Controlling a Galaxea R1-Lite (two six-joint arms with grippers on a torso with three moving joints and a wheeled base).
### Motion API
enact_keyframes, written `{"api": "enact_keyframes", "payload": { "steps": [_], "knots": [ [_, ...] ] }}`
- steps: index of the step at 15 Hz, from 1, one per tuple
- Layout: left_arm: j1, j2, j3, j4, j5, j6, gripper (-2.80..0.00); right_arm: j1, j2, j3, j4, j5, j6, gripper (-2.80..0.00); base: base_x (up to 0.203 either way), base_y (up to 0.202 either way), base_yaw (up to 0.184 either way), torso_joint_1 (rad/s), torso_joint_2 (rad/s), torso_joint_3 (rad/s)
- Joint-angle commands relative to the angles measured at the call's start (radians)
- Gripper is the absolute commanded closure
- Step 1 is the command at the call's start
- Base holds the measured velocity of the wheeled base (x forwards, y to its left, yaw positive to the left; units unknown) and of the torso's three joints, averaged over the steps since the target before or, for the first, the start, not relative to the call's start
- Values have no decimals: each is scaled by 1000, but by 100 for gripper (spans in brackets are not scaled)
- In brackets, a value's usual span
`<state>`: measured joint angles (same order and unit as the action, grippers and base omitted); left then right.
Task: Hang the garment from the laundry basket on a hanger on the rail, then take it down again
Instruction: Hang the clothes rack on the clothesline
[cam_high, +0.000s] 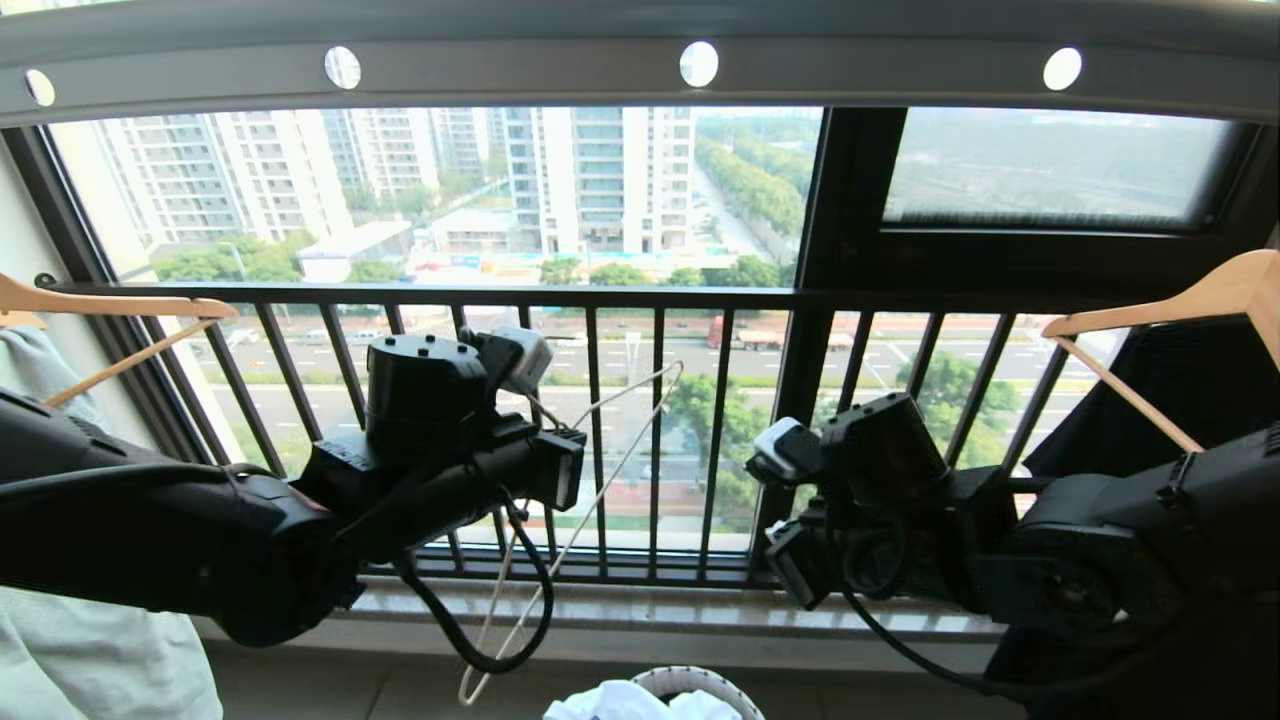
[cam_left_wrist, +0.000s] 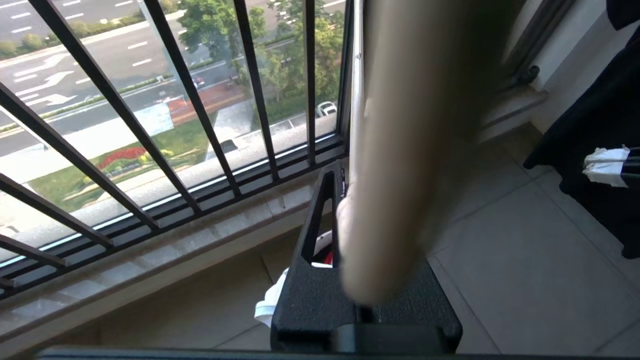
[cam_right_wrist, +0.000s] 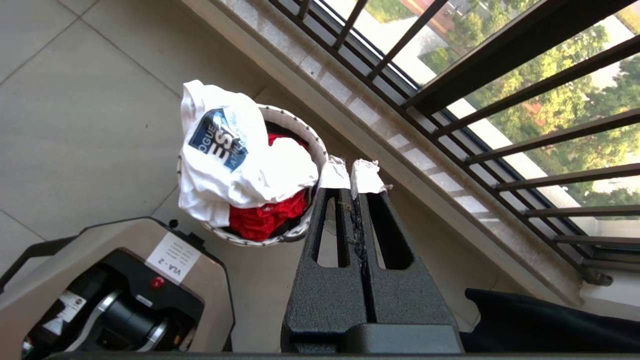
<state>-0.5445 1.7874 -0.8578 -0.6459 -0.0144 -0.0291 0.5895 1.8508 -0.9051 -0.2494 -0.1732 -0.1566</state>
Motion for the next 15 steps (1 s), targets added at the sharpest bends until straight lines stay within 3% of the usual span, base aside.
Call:
{"api": "enact_keyframes", "payload": {
  "steps": [1, 4, 11, 15],
  "knots": [
    [1, -135, -40, 243, -18, -1, 0, 0, -93, 28, 12, -1, -7, 0, 0, 0, 0, 0, 0, 0],
    [14, -307, -64, 481, -25, -1, 0, 2, -166, 59, 15, -2, -62, 0, 0, 0, 0, 0, 0, 0],
    [64, -660, -71, 883, -19, -1, 0, 6, -194, 60, 13, -2, -66, 0, 0, 0, 0, 0, 0, 0],
    [140, -703, -250, 1074, -8, 6, 0, 3, -196, 61, 13, -3, -66, 0, 0, 0, 0, 0, 0, 0]
  ]
}}
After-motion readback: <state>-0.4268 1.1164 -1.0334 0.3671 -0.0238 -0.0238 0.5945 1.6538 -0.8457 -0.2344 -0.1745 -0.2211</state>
